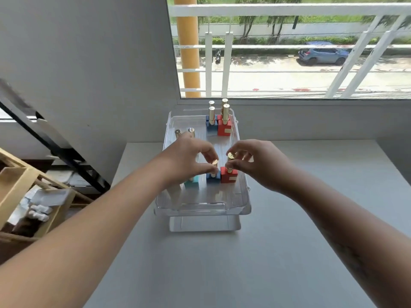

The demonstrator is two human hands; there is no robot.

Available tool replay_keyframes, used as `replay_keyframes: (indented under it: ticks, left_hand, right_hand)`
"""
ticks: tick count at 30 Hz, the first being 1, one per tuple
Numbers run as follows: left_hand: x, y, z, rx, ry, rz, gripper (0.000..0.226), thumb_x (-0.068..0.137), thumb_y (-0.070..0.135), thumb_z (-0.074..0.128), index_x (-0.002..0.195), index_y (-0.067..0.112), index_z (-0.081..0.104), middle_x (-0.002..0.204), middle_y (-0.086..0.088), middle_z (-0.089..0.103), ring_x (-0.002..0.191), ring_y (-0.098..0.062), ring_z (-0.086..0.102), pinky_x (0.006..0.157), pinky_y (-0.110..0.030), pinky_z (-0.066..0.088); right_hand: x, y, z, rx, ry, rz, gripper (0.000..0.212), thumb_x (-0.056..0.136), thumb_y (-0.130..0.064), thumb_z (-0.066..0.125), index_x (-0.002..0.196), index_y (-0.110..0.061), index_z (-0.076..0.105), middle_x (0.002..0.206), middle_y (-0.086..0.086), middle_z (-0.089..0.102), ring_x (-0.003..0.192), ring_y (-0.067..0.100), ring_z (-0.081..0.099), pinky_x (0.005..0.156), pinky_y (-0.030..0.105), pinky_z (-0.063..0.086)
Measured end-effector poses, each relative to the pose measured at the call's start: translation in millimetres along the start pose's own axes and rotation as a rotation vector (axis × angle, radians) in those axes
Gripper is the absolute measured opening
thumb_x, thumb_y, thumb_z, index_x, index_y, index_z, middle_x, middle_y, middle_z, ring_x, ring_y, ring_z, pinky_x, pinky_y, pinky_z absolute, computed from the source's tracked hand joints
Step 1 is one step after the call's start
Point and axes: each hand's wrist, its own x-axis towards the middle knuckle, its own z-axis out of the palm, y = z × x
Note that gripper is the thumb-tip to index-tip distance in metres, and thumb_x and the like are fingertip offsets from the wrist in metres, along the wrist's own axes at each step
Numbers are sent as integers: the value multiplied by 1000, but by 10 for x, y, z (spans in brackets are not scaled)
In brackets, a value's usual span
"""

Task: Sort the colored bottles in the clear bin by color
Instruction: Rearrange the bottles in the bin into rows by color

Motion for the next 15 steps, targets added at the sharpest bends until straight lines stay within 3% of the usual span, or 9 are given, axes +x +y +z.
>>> replay_keyframes:
  ticks: [2,4,7,10,15]
  left_hand:
    - [5,3,21,3,19,-7,22,78,33,78,99,26,71,85,23,61,106,-1,35,71,-13,30]
    - [17,22,21,11,33,-23,21,79,32,77,98,25,71,84,24,57,111,-7,36,74,-22,33]
    - [73,43,-18,40,81,-45,16,79,35,76,93,31,68,85,23,52,97,-5,43,68,-21,35]
    - [192,45,-94,72,161,-93,16,78,38,76,88,39,63,91,13,46,80,0,46,63,-17,34]
    - [433,86,-149,73,254,-151,14,81,38,74,92,36,66,91,13,41,77,3,44,74,-27,38]
  right_hand:
    - [2,3,26,-13,16,-2,22,82,-31,71,100,-19,69,78,-13,57,71,5,53,62,21,40]
    - [24,7,31,-29,25,-8,21,83,-30,70,99,-17,69,83,-9,58,74,9,54,64,23,41]
    - [86,7,-1,-25,36,-26,19,84,-30,69,98,-17,69,88,-8,58,76,8,54,61,15,40]
    - [176,10,-74,-3,74,-39,20,86,-29,68,101,-15,68,91,-3,63,80,13,57,62,16,40]
    - [434,31,-176,-6,129,-61,22,88,-25,65,105,-12,67,98,5,68,80,17,57,65,25,41]
